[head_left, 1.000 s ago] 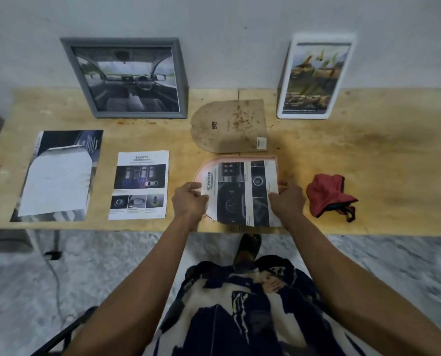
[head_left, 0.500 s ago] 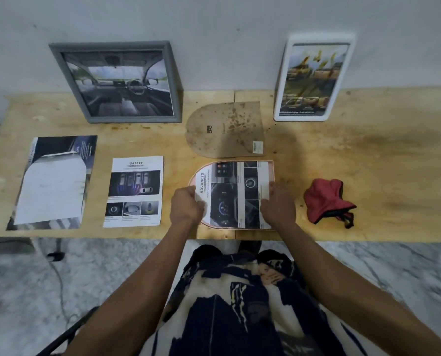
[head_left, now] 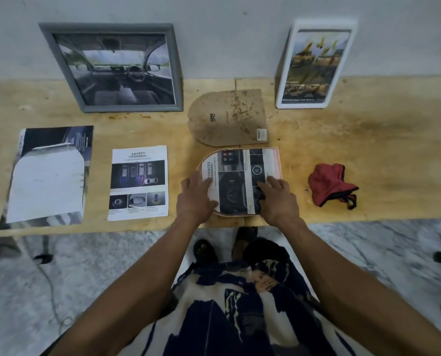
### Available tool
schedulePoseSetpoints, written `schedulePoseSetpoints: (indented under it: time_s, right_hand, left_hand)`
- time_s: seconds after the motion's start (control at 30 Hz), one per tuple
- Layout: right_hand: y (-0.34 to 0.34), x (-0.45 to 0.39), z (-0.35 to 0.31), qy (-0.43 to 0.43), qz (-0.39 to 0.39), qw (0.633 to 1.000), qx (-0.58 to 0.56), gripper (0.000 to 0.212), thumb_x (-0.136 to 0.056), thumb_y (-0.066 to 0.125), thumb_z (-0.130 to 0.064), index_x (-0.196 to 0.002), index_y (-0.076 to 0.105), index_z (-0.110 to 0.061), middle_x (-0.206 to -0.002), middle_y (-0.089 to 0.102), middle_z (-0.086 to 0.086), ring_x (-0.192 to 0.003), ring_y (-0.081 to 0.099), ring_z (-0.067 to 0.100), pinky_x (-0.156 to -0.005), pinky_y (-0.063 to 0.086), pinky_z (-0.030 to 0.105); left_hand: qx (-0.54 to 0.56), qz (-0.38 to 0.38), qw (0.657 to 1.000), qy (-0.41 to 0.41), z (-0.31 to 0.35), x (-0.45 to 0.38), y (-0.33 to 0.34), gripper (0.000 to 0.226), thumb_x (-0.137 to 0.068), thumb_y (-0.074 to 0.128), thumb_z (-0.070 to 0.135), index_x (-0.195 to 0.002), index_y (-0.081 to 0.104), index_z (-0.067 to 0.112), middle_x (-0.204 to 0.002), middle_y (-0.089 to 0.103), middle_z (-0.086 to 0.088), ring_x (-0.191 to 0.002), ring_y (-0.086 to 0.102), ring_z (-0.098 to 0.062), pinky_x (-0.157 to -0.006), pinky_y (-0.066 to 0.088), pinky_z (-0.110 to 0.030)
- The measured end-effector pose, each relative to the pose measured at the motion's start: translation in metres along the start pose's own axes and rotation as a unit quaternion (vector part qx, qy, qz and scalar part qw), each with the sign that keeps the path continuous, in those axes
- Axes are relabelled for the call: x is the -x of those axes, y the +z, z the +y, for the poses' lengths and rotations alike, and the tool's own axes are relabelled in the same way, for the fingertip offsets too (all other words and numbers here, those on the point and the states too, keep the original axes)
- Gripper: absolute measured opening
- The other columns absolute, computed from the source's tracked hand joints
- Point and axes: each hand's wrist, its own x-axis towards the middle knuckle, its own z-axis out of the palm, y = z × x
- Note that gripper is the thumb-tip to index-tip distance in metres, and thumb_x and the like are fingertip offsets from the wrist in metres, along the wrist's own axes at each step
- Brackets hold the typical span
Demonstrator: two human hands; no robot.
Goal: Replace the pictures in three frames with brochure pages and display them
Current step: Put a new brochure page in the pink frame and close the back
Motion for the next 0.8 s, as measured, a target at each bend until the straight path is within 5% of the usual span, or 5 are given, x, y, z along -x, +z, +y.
schedulePoseSetpoints:
  time_s: [0.3,0.57,0.67,0.8]
  right_hand:
    - [-0.008,-0.008,-0.007,0.013,0.051,0.997,-0.057,0.043,-0.091,0.054,-0.021,-0.134,0.052,-0.018,-0.141,0.044,0.006,-0.131,0.032,0.027,-0.097,0.043,0.042]
    - [-0.062,-0.081,-0.013,0.026,0.104,0.982,-0.155,0.043,-0.093,0.051,-0.016,-0.136,0.050,-0.012,-0.137,0.046,0.016,-0.128,0.037,0.034,-0.099,0.041,0.043]
    - [-0.077,-0.115,-0.010,0.024,0.095,0.975,-0.198,0.045,-0.091,0.050,-0.013,-0.136,0.049,-0.011,-0.134,0.048,0.017,-0.125,0.041,0.035,-0.093,0.039,0.034]
    - [-0.086,-0.153,-0.007,0.029,0.068,0.966,-0.246,0.049,-0.093,0.056,-0.025,-0.138,0.046,-0.010,-0.135,0.051,0.017,-0.126,0.044,0.033,-0.097,0.036,0.032]
  left_hand:
    - [0.039,0.042,0.998,0.025,-0.008,-0.001,0.004,0.072,-0.084,0.068,0.053,-0.145,0.044,0.022,-0.154,0.029,-0.002,-0.140,0.024,-0.028,-0.104,0.042,-0.049]
    - [0.105,0.131,0.984,-0.055,0.015,-0.053,-0.043,0.060,-0.091,0.063,0.051,-0.136,0.054,0.012,-0.144,0.046,-0.012,-0.130,0.042,-0.031,-0.102,0.043,-0.044]
    - [0.133,0.117,0.980,-0.089,0.023,-0.084,-0.066,0.061,-0.091,0.062,0.050,-0.136,0.052,0.010,-0.141,0.047,-0.015,-0.130,0.042,-0.034,-0.104,0.040,-0.045]
    - [0.161,0.129,0.967,-0.152,0.016,-0.135,-0.073,0.047,-0.078,0.054,0.062,-0.103,0.062,0.022,-0.108,0.064,-0.007,-0.099,0.061,-0.031,-0.085,0.057,-0.047]
